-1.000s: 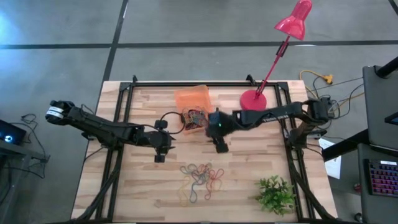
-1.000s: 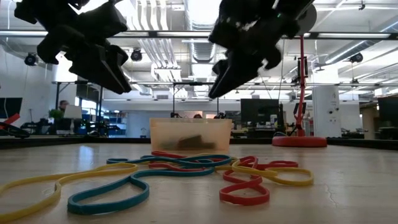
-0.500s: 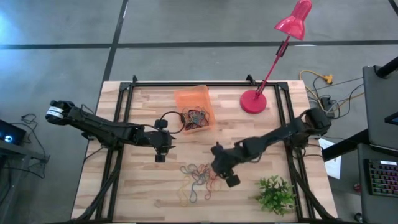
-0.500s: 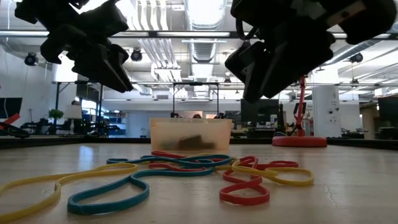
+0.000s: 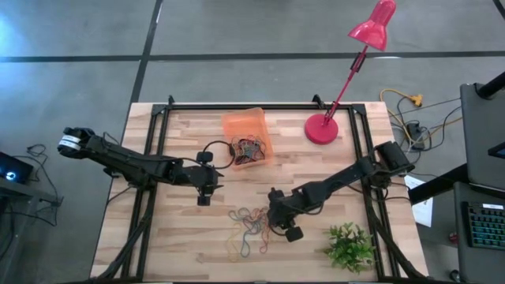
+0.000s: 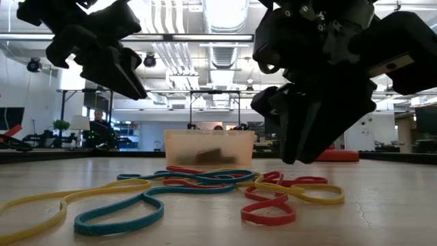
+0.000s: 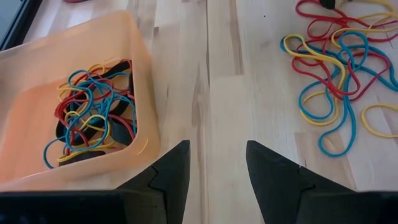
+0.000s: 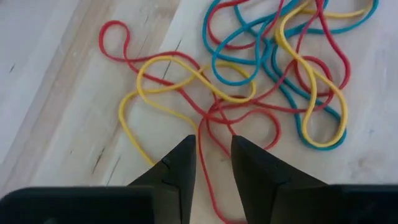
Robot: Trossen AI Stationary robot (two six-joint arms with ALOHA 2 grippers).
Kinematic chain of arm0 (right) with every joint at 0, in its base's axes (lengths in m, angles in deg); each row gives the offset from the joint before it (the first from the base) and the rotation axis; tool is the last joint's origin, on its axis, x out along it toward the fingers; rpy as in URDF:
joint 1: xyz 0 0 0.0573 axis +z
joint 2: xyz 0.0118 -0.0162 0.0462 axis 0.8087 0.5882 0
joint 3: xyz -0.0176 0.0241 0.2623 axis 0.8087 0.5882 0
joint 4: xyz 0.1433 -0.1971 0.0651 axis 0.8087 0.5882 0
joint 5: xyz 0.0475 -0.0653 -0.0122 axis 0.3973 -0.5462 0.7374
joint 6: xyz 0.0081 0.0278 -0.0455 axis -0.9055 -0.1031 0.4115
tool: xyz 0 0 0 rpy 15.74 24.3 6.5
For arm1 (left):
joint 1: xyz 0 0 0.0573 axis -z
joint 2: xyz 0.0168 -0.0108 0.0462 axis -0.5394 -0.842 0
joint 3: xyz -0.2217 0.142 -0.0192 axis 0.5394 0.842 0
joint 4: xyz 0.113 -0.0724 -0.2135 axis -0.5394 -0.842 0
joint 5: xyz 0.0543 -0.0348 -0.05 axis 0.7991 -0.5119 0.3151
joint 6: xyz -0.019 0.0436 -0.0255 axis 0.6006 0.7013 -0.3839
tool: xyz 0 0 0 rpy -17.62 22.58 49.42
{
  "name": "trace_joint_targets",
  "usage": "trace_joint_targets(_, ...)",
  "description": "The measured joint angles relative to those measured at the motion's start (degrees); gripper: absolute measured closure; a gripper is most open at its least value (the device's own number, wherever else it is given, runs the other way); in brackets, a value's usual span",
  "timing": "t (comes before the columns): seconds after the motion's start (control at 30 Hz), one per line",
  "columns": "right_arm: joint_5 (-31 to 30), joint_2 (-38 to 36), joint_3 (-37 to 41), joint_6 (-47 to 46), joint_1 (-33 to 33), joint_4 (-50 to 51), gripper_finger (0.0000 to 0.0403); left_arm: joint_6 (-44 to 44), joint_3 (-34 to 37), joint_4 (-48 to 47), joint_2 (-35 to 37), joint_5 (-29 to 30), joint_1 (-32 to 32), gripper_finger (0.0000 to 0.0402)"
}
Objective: Pick and place rubber bands into bin
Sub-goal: Put the red rubber band into the orange bin
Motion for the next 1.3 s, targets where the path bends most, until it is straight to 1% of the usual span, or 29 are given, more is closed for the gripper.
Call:
trace_joint_targets(0.1, -1.3, -0.1, 0.0, 0.1, -0.1, -0.5, 0.0317, 0.0, 0.0, 0.2, 0.0, 0.0, 0.0, 0.0259)
trace_joint_targets(0.4, -1.5, -0.1, 0.5, 2.2, -0.1, -4.7, 0.0323, 0.0, 0.0, 0.1, 0.0, 0.0, 0.0, 0.0259)
trace_joint_targets(0.5, -1.6, -0.1, 0.6, 2.2, -0.2, -5.2, 0.0319, 0.0, 0.0, 0.1, 0.0, 0.0, 0.0, 0.0259)
trace_joint_targets(0.57, -2.7, -0.1, 1.0, 1.1, -0.2, -6.0, 0.0316, 0.0, 0.0, 0.1, 0.0, 0.0, 0.0, 0.0259)
trace_joint_targets(0.7, -2.8, -0.1, 2.3, -1.4, -0.5, -9.2, 0.0306, 0.0, 0.0, 0.1, 0.0, 0.0, 0.0, 0.0259)
trace_joint_targets(0.83, -2.9, 0.0, 3.2, -3.2, -0.5, -9.3, 0.0293, 0.0, 0.0, 0.1, 0.0, 0.0, 0.0, 0.0259)
trace_joint_targets(0.93, -4.8, 0.0, 3.5, -4.3, -0.5, -9.4, 0.0286, 0.0, 0.0, 0.1, 0.0, 0.0, 0.0, 0.0259)
trace_joint_targets(1.1, -10.3, 0.0, 3.8, -4.3, -0.6, -9.2, 0.0283, 0.0, 0.0, 0.1, 0.0, 0.0, 0.0, 0.0259)
trace_joint_targets(1.3, -10.6, 0.0, 4.1, -3.9, -0.7, -9.2, 0.0284, 0.0, 0.0, 0.1, 0.0, 0.0, 0.0, 0.0259)
